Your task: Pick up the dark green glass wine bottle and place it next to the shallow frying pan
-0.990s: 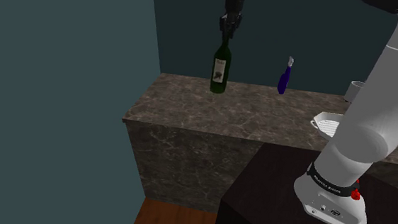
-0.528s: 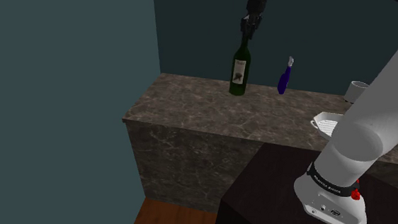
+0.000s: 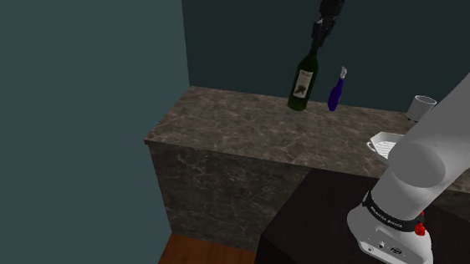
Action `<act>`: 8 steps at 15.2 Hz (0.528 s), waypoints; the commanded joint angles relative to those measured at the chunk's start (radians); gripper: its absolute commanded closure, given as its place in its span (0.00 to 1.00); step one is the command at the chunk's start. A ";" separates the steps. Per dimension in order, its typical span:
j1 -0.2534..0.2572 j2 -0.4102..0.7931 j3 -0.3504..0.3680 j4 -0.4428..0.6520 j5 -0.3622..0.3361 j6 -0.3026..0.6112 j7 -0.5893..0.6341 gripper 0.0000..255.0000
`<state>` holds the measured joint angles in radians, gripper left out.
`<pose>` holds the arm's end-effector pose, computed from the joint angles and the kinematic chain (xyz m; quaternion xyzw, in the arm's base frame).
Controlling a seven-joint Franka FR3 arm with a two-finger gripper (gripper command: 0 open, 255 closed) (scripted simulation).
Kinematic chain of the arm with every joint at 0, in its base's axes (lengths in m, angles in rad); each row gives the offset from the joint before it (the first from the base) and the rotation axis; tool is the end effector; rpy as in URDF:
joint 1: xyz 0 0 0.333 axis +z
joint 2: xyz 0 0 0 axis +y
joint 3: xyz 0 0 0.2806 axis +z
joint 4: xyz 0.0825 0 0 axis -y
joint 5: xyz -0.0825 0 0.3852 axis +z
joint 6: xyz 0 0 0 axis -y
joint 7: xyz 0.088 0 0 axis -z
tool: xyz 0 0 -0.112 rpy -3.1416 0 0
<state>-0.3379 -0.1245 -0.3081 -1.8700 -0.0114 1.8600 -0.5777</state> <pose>0.4285 -0.3321 0.5314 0.9979 -0.0327 0.0521 0.0203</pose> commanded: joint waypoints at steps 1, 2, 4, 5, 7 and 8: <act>-0.019 -0.012 -0.025 -0.011 -0.002 0.000 -0.045 1.00; -0.029 -0.015 -0.038 -0.014 -0.002 0.000 -0.068 1.00; -0.049 -0.019 -0.066 -0.015 -0.002 -0.003 -0.116 1.00; -0.059 -0.019 -0.080 -0.014 -0.001 -0.004 -0.140 1.00; -0.079 -0.016 -0.109 -0.009 0.001 -0.008 -0.190 1.00; -0.089 -0.013 -0.124 -0.004 0.003 -0.010 -0.215 1.00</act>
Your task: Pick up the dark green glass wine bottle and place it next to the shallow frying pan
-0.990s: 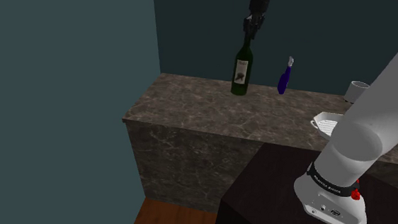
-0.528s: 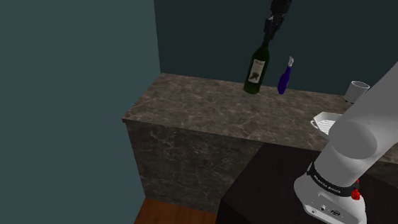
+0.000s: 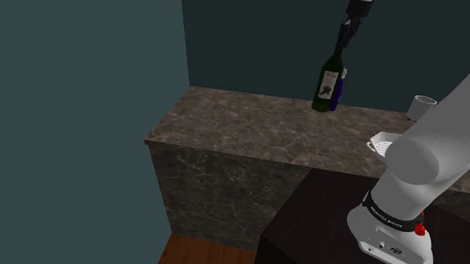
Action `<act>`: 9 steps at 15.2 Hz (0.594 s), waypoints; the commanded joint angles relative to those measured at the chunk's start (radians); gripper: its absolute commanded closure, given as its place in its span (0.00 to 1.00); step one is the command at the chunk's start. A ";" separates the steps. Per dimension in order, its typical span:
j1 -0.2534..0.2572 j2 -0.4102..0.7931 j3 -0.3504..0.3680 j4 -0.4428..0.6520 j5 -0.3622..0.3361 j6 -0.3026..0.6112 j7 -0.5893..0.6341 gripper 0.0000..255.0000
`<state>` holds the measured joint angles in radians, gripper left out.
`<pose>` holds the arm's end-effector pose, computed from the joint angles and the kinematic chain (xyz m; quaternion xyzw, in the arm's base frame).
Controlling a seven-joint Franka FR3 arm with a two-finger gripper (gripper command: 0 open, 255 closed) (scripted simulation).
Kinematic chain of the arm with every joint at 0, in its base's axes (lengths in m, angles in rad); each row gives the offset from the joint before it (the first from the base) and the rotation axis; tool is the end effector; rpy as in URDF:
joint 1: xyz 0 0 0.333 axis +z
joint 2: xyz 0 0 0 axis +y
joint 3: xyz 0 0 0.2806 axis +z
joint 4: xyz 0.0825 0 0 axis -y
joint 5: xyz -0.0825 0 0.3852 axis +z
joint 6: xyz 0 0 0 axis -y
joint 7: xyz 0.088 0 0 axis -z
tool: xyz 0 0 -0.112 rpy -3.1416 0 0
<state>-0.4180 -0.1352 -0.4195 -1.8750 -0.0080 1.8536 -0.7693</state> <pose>0.3542 -0.4077 0.5308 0.9979 -0.0328 0.0524 0.0203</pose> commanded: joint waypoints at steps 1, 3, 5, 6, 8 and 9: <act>-0.019 0.002 -0.027 0.007 0.002 -0.005 -0.049 1.00; -0.040 0.014 -0.057 0.021 0.010 -0.010 -0.101 1.00; -0.060 0.031 -0.088 0.041 0.020 -0.016 -0.155 1.00; -0.070 0.041 -0.104 0.052 0.026 -0.020 -0.182 1.00; -0.092 0.066 -0.135 0.079 0.042 -0.028 -0.238 1.00; -0.103 0.081 -0.150 0.095 0.052 -0.032 -0.267 1.00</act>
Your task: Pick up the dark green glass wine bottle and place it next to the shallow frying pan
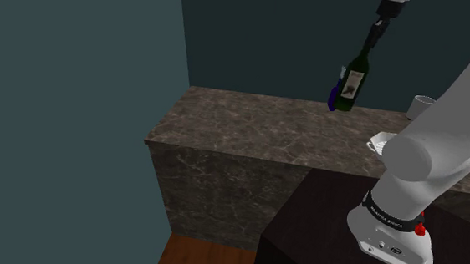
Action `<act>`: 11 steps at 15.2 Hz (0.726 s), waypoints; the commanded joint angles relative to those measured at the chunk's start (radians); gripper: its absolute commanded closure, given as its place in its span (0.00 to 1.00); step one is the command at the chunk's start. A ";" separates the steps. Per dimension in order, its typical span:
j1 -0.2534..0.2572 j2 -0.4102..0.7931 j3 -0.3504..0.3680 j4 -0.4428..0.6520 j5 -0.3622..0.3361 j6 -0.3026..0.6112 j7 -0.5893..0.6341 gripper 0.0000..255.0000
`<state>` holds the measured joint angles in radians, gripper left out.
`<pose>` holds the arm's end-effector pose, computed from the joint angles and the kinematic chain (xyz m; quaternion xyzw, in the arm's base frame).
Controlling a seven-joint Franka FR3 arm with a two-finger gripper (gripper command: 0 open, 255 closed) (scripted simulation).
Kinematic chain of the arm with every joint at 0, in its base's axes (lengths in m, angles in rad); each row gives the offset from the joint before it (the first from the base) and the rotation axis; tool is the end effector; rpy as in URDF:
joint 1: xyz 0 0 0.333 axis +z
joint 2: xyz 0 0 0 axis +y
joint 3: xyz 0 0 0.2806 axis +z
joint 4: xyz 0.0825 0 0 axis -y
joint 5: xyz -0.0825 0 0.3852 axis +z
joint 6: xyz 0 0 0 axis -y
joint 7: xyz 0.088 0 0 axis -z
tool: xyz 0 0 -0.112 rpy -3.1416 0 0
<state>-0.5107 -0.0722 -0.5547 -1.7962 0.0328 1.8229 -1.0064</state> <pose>0.2657 -0.4886 0.5328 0.9979 -0.0331 0.0526 0.0199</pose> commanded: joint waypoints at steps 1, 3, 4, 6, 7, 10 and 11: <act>-0.019 0.029 -0.027 0.028 0.019 -0.005 -0.052 1.00; -0.020 0.028 -0.026 0.000 0.018 0.022 -0.053 1.00; -0.020 0.028 -0.026 -0.014 0.018 0.035 -0.054 1.00; -0.020 0.028 -0.026 -0.041 0.019 0.062 -0.055 1.00; -0.020 0.028 -0.027 -0.053 0.019 0.075 -0.057 1.00; -0.020 0.031 -0.027 -0.091 0.022 0.115 -0.060 1.00; -0.020 0.033 -0.027 -0.103 0.023 0.128 -0.062 1.00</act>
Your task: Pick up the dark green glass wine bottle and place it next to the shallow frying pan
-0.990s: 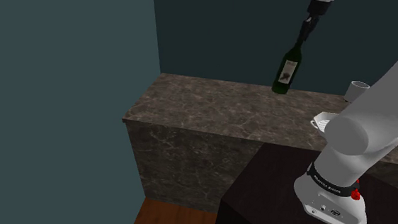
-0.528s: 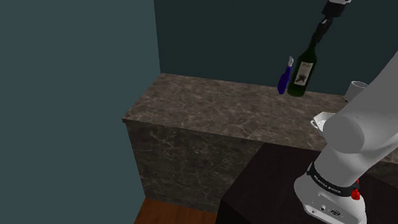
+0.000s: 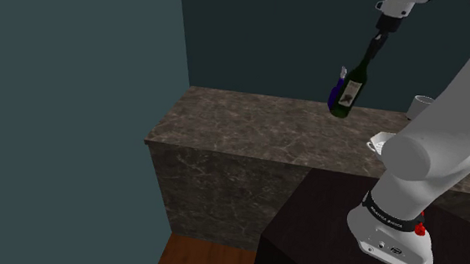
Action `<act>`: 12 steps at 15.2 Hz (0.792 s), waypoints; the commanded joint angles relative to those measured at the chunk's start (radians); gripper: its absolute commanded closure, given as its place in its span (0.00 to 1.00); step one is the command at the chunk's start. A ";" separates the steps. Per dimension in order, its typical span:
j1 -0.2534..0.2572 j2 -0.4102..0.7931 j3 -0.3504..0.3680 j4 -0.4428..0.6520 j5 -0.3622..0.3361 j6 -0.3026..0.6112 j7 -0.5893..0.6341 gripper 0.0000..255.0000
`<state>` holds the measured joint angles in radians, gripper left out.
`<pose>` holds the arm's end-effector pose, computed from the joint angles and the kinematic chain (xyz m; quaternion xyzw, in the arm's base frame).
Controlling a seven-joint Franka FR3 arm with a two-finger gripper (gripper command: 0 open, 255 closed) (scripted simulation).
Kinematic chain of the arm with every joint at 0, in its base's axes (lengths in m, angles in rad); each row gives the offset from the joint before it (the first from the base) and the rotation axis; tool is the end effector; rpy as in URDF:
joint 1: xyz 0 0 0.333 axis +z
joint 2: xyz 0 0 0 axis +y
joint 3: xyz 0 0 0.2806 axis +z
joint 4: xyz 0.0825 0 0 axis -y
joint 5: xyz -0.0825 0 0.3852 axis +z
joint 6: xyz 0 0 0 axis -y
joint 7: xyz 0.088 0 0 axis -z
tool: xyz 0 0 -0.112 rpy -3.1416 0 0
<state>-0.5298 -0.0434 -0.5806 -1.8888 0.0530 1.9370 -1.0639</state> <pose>0.2503 -0.5036 0.4845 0.9979 -0.0319 0.0523 0.0201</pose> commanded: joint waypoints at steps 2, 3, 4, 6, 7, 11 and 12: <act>-0.002 0.008 -0.002 -0.033 0.006 0.041 -0.008 1.00; -0.002 0.010 -0.003 -0.045 0.008 0.054 -0.010 1.00; -0.002 0.013 -0.003 -0.056 0.010 0.067 -0.012 1.00; -0.002 0.018 -0.004 -0.077 0.014 0.093 -0.016 1.00; -0.003 0.022 -0.004 -0.087 0.017 0.106 -0.019 1.00; -0.003 0.031 -0.005 -0.113 0.024 0.138 -0.025 1.00; -0.003 0.031 -0.005 -0.112 0.024 0.138 -0.025 1.00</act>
<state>-0.5328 -0.0129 -0.5855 -2.0003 0.0761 2.0727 -1.0885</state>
